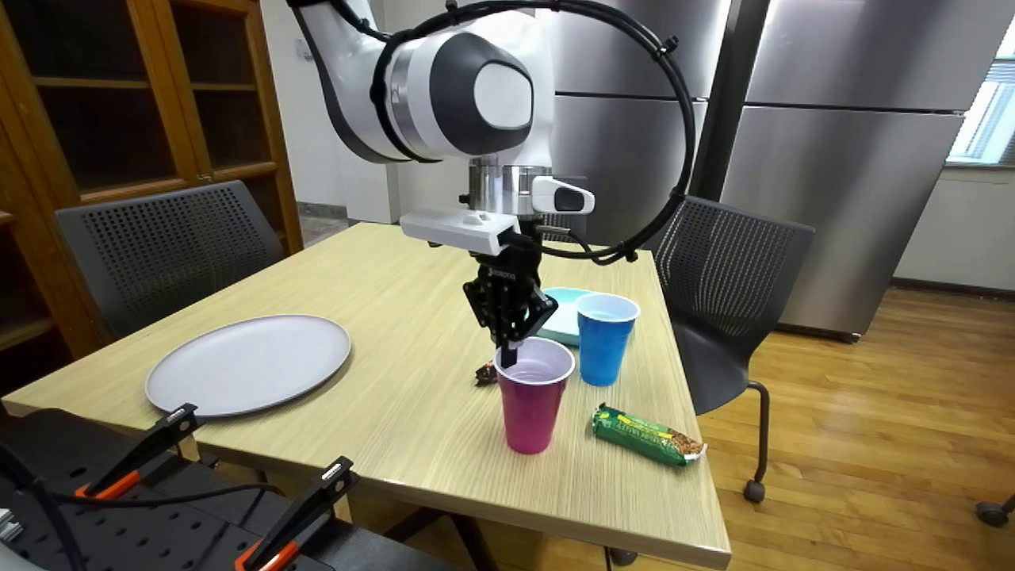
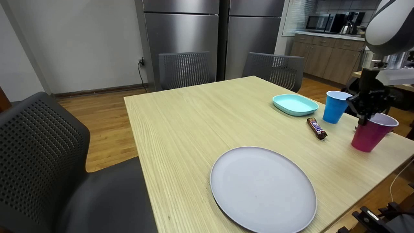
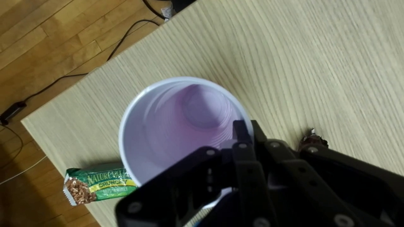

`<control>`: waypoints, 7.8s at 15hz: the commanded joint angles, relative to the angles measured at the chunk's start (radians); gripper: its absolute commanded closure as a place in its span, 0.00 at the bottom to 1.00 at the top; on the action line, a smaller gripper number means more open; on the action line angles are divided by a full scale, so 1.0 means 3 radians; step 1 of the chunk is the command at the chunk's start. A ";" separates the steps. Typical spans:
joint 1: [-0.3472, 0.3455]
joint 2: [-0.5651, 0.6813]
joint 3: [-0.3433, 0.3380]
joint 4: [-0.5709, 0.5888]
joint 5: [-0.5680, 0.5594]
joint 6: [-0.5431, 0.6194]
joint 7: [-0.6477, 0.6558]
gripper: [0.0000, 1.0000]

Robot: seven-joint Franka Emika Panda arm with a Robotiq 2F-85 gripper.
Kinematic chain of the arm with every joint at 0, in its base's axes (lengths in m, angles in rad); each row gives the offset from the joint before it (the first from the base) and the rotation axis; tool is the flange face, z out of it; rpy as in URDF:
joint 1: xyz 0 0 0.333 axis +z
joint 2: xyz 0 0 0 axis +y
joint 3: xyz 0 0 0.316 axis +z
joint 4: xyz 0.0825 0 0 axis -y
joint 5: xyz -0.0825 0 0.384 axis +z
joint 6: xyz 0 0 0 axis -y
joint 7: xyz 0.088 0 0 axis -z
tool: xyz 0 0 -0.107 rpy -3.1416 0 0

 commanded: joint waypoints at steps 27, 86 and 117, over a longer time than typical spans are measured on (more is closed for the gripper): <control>0.0804 -0.1068 0.1246 -0.0492 -0.0349 -0.0515 0.0517 0.99; 0.1639 -0.0719 0.1794 0.0304 0.0080 -0.0749 0.1028 0.00; 0.0245 -0.0866 0.0613 0.0325 0.0772 -0.0845 0.0066 0.00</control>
